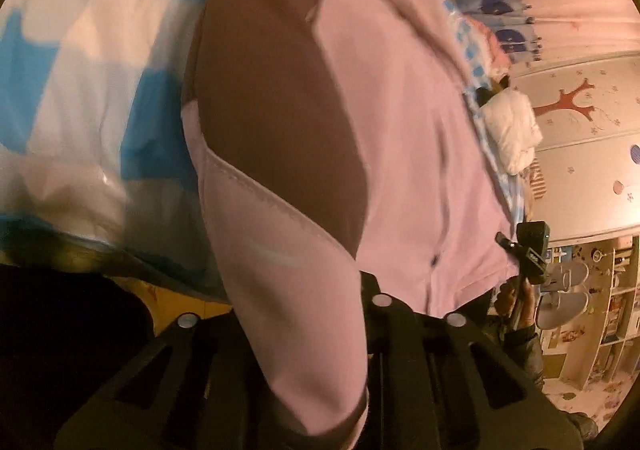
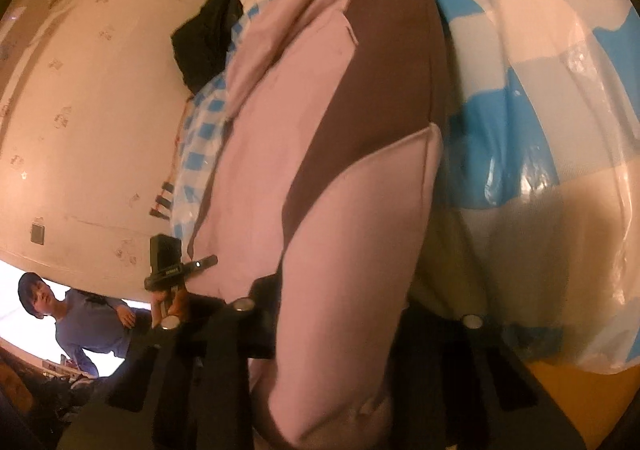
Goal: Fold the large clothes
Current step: 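Lift the hem with both tools and fold it toward the collar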
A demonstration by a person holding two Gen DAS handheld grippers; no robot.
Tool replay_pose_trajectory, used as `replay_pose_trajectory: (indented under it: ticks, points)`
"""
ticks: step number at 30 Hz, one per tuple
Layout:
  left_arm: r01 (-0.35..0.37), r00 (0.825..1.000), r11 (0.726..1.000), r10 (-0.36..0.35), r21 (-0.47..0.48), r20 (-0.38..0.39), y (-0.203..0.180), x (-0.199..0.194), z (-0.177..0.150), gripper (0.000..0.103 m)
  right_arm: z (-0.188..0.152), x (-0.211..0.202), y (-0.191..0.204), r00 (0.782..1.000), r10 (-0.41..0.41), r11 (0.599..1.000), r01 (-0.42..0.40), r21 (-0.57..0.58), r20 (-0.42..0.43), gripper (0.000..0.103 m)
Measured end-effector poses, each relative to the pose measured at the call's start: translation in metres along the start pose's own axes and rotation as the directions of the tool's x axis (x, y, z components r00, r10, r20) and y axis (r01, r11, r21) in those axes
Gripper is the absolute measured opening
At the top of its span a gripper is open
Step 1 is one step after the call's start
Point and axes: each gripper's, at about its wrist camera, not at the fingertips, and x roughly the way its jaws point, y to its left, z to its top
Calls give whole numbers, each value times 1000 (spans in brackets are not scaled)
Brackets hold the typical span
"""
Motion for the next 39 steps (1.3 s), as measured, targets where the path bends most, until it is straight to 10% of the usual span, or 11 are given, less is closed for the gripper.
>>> replay_pose_trajectory:
  ticks: [9,21,26,31,33,35,39]
  points:
    - [60,983,991,-80,121,165,-56,-86,5,11,10,-37,67,983,147,983,-133,-126,109,22]
    - [84,987,995,-90,56,133,6,-85,-49,15,-42,-24,27,986,155,988,-153,-28,54,32]
    - [110,991,994,-110,3,77,31,-75,-55,66,-56,-21,-6,987,158,986,-158,59,11,67]
    - [124,990,991,-120,-53,68,43,-62,-48,85,-57,-14,-13,984,177,982,-176,71,-18,68]
    - [127,990,991,-124,-48,61,41,-53,-47,84,-60,-10,-9,986,161,986,-160,45,-28,67]
    - [145,988,989,-145,0,55,30,-47,-49,25,-64,-7,-5,989,144,989,-144,18,-31,42]
    - [97,990,993,-103,68,100,7,-57,-54,12,-70,-15,1,988,151,988,-150,-17,13,25]
